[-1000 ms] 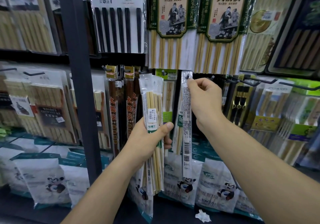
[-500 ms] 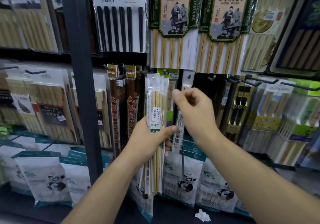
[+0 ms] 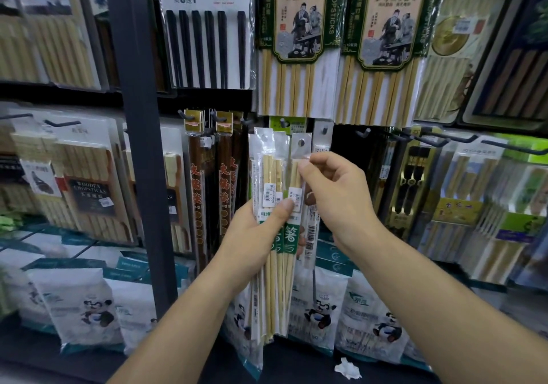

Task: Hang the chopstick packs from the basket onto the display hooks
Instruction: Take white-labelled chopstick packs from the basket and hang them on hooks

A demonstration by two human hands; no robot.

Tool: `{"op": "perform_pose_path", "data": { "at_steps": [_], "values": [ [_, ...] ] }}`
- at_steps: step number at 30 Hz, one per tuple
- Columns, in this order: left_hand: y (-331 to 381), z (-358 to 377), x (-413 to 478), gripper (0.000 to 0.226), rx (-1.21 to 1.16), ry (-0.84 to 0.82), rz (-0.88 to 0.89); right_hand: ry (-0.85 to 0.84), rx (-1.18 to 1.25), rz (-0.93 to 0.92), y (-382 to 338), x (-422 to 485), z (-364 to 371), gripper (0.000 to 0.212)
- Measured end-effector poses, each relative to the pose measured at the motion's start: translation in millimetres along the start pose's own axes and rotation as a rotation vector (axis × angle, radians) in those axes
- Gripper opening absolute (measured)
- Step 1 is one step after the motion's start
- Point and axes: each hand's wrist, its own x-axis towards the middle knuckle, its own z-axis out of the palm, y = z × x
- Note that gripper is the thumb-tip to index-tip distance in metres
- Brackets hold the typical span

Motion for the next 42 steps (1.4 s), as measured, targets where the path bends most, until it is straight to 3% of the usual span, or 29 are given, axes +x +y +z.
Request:
{"op": "perform_pose_path", "data": {
  "at_steps": [3, 7, 17, 27, 32, 34, 38, 42],
  "values": [
    [-2.0, -3.8, 2.8, 0.027, 0.06, 0.095, 0.019, 0.091, 0.038, -0.013, -4.9, 6.4, -4.5, 0.014],
    [0.9, -7.5, 2.4, 0.032, 0.058, 0.105, 0.002, 0.178, 0.053, 0.002, -10.3, 21.4, -11.2, 0.018],
    [6.0, 2.7, 0.2, 0.043, 0.022, 0.097, 0.038, 0.209, -0.005, 0.024, -2.3, 32.7, -12.0, 0.04],
    [7.5, 1.5, -1.3, 0.048, 0.074, 0.065, 0.005, 0.251, -0.136, 0.065, 16.7, 41.4, -13.7, 0.036],
    [6.3, 1.5, -1.7, 0.027, 0.103, 0.002, 0.033, 0.294, -0.182, 0.057, 20.3, 31.7, -16.6, 0.023],
    [5.5, 2.4, -1.7, 0.029, 0.097, 0.002, 0.04, 0.241, -0.176, 0.054, 16.6, 22.9, -15.3, 0.027],
    [7.3, 5.5, -3.2, 0.026, 0.062, -0.006, 0.069, -0.032, -0.024, 0.047, 2.9, 0.6, -7.5, 0.028],
    [9.1, 6.6, -4.2, 0.019, 0.028, -0.009, 0.064, -0.061, -0.052, 0.0, -2.5, -8.2, -0.1, 0.02]
  ]
}}
